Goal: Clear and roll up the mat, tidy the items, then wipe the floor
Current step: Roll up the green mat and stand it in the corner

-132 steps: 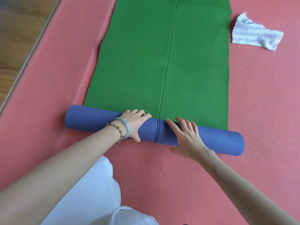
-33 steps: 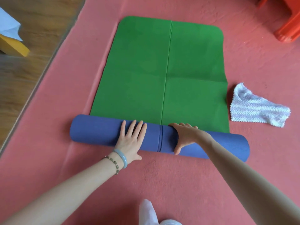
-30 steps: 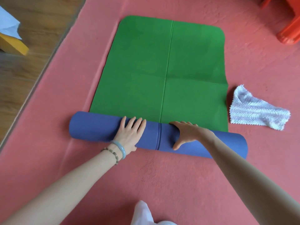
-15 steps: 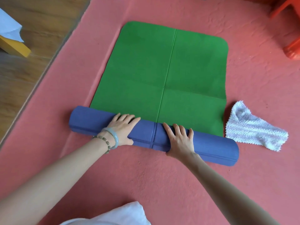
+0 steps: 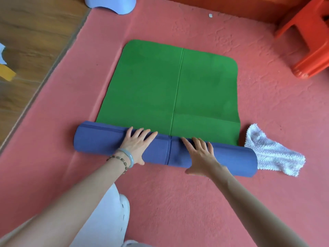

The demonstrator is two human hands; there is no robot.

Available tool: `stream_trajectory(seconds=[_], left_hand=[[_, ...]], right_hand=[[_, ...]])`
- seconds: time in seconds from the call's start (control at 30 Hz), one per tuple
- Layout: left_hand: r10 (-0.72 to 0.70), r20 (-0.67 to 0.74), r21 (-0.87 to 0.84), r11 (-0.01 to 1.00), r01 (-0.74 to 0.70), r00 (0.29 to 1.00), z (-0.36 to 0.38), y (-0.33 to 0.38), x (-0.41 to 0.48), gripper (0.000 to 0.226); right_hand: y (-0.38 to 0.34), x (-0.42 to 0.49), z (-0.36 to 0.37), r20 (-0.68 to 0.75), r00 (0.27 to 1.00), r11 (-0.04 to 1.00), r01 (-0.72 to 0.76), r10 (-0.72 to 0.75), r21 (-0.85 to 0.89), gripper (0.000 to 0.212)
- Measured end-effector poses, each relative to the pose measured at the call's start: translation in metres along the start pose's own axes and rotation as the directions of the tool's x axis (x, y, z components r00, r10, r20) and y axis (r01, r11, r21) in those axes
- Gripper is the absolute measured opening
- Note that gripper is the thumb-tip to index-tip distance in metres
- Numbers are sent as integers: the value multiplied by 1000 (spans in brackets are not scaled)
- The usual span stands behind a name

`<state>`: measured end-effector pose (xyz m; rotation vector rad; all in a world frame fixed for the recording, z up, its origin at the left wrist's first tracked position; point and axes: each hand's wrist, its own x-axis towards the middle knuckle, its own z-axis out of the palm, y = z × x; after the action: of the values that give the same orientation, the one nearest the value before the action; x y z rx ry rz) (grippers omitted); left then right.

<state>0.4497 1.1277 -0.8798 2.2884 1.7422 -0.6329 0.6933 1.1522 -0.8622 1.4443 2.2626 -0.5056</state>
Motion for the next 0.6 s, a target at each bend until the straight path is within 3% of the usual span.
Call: stream_trajectory(seconds=[0.07,0.2,0.27,0.33,0.4,0.47,0.53,0.6], left_hand=[[59,130,-83,995,-49,990,-22,-17,31,123],[139,481,-276,961,-1,865,-58,-40,85,116],[160,546,-315,949,25,822,-68,-48,102,112],[177,464,-332,943,-15,868,-74,-59,104,107],[208,267,-298,946,-125,941,-76,-71,93,92],[234,88,-232,950,-209,968,-71,-78,71,79],[202,-64,-97,973,-208,977,-53,-73,51,93],[170,-117,20,985,-169,978,-33,-66,45,123]], right_hand=[[-4,-7,16,-142,989,991,-47,29,-126,130],[-6,15,30,-305,950,990,-102,68,-98,136],[0,35,22,-334,937,985,-144,104,-98,132],[6,53,5,-288,948,984,-163,136,-74,128],[12,67,-14,-197,974,989,-131,115,-68,121],[19,83,-34,-70,992,994,-106,104,-25,120],[26,100,-57,84,990,994,-111,110,13,121],[30,117,-77,235,964,989,-139,123,56,124]])
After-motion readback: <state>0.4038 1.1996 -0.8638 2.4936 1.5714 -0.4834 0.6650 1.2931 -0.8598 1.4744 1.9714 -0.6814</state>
